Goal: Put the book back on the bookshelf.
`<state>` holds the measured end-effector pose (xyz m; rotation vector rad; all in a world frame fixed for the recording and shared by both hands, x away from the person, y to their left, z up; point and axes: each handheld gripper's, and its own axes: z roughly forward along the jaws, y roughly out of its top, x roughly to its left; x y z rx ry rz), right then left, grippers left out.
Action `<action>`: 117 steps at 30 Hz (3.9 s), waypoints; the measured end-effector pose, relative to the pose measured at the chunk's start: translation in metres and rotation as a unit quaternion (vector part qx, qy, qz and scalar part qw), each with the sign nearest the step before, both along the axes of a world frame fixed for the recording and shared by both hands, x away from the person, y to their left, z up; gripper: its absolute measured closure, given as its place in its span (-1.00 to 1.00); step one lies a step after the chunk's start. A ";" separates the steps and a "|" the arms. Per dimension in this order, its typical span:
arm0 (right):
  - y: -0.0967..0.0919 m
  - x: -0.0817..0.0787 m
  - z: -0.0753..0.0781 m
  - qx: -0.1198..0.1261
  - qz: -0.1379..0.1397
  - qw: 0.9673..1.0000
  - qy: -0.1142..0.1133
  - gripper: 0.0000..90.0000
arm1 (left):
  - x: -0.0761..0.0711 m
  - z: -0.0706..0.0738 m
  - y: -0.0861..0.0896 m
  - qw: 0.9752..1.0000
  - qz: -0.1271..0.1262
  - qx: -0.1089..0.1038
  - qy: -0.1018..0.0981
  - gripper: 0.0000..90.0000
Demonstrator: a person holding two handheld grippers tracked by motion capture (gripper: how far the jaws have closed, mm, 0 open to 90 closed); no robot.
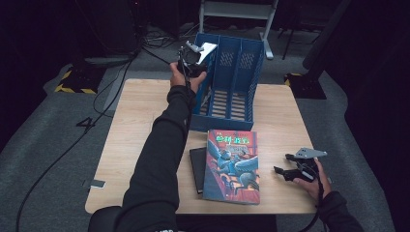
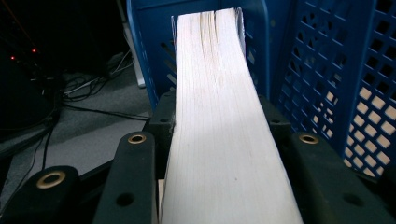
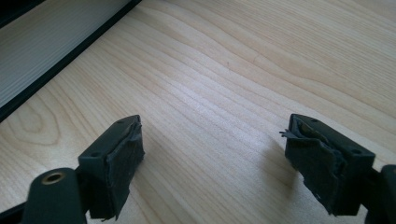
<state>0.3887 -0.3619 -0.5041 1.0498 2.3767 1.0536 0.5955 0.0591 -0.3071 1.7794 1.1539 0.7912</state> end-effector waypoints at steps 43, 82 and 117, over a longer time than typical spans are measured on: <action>0.000 0.000 0.000 -0.001 0.003 1.000 0.000 -0.57 | -0.006 -0.004 0.018 1.000 0.012 0.002 -0.007 -0.07; 0.000 0.000 0.000 -0.003 -0.003 1.000 0.002 -0.63 | -0.130 -0.039 0.092 0.984 -0.164 0.072 0.007 -0.38; 0.014 -0.014 0.019 0.001 0.034 0.999 -0.002 -0.46 | -0.224 -0.162 0.104 0.936 -0.303 0.128 0.126 -0.45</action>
